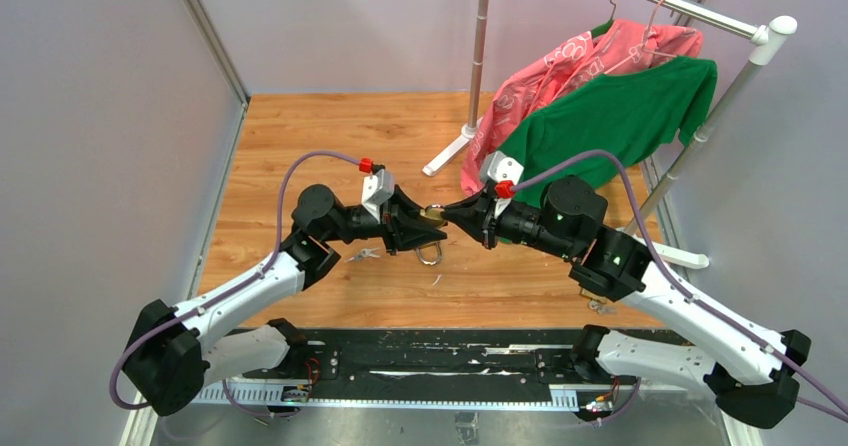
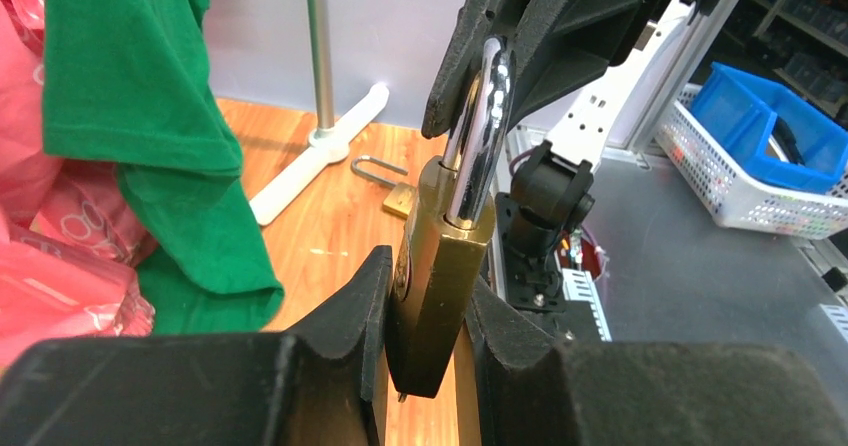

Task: Lock with the key
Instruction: Lock the lock.

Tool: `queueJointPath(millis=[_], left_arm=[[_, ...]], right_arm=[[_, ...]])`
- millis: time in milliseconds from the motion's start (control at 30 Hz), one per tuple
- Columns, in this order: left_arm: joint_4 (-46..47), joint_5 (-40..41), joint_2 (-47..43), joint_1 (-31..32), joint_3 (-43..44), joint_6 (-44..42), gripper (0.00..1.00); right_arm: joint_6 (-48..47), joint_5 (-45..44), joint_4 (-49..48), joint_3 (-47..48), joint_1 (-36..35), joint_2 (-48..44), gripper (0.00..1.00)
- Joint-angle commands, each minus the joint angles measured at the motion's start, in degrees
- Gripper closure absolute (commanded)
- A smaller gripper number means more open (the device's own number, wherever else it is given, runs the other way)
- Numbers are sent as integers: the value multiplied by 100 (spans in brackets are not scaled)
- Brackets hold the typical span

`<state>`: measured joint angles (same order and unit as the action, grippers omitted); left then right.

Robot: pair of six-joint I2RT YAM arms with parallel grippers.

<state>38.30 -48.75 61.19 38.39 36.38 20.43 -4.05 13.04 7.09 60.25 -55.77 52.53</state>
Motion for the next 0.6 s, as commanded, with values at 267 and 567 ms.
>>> queueJointPath(millis=[267,567], left_arm=[[391,72,-249,126,-27,-496,100],[318,19,-277,135,-68,-546,100]], right_arm=[[238,674,953,-48,-192,363,80],[176,664,1054,44,-193,320,70]])
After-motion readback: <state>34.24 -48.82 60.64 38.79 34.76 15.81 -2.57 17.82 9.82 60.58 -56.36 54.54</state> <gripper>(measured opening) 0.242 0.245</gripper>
